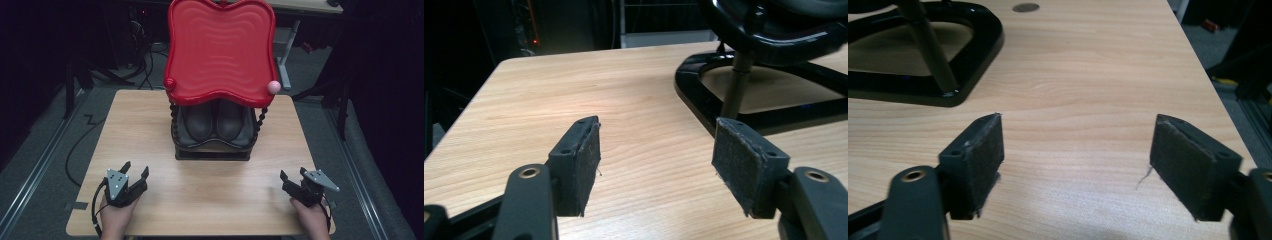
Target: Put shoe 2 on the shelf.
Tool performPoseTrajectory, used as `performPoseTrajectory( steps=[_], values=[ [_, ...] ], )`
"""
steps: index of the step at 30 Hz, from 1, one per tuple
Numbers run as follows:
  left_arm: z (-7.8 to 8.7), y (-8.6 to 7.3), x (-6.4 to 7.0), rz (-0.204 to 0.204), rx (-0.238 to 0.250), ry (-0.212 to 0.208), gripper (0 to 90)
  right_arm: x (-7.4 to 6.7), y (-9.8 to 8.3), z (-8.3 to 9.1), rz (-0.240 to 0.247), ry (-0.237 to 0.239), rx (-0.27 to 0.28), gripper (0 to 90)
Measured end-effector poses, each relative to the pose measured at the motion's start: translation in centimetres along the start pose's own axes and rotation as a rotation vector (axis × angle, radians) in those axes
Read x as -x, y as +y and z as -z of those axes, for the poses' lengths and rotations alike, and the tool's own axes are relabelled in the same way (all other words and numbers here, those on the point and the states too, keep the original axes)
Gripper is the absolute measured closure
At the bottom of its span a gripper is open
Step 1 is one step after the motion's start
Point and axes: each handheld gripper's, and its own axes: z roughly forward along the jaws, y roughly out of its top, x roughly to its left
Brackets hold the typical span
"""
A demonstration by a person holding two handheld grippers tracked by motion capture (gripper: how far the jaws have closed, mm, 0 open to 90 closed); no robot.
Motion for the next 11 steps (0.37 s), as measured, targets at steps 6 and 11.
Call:
performPoseTrajectory(
  steps=[6, 11],
  values=[
    [-0.38, -0.03, -0.37, 0.002, -0.015, 0.021, 31.1, 0.36, -0.08, -0.06, -0.014, -0.017, -0.006, 20.4],
    [-0.52, 0.06, -0.41, -0.001, -0.013, 0.029, 27.6, 0.51, -0.26, 0.06, -0.010, -0.018, -0.012, 20.3]
  ],
)
